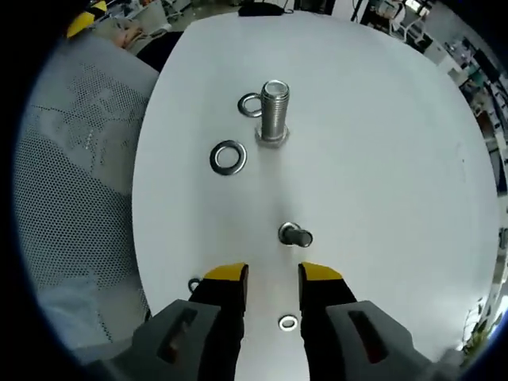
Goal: Place the washer onto the threaded stud by aligning its center hole with the stud, sliding it down to the base, and recovering from edge contact or off-axis alignment until the washer reaches the visible bottom stop.
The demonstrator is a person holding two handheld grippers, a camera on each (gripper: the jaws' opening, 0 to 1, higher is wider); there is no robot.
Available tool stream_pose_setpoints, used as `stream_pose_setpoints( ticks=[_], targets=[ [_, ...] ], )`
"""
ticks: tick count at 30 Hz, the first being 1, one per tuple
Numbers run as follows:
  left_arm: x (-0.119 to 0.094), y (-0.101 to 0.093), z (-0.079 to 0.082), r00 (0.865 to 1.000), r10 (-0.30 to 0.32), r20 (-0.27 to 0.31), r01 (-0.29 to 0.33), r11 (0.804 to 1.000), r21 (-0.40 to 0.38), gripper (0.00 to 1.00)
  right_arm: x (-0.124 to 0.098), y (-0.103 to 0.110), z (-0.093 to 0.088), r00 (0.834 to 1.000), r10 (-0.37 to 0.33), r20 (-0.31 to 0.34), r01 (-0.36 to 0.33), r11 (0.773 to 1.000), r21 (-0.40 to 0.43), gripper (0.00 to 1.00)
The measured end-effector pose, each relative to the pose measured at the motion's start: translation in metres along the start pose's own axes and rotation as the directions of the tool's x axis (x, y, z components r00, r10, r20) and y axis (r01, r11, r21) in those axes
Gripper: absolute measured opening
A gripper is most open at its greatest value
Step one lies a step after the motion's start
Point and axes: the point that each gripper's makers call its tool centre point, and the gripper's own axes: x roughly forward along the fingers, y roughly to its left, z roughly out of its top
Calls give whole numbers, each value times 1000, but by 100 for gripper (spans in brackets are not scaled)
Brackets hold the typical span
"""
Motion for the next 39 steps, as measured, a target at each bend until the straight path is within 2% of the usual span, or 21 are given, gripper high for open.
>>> stream_pose_setpoints(
  ticks=[7, 16, 19, 26, 31, 33, 39],
  targets=[
    [0, 0, 1, 1000, 0, 7, 0, 1000, -2, 4, -8, 28, -6, 998, 39, 53, -41, 999, 34, 26],
    [-1, 0, 2, 1000, -1, 10, 1, 1000, -2, 4, 0, 63, -16, 995, 83, 48, -81, 996, -38, 25],
    [-1, 0, 2, 1000, -2, 10, 2, 1000, -2, 4, 3, 67, -21, 996, 88, 28, -86, 994, -63, 22],
    [-1, -1, 2, 1000, -2, 13, 2, 1000, -3, 4, 7, 67, -28, 997, 75, 3, -74, 994, -76, 22],
    [-1, 0, 3, 1000, -3, 15, 3, 1000, -3, 4, 6, 65, -28, 1000, 24, -9, -24, 992, -125, 19],
    [-1, 0, 3, 1000, -3, 17, 3, 1000, -4, 4, 7, 67, -28, 999, 33, -13, -34, 993, -115, 15],
    [-1, 0, 3, 1000, -3, 16, 3, 1000, -4, 4, 6, 65, -28, 999, 36, -12, -37, 994, -102, 15]
  ],
)
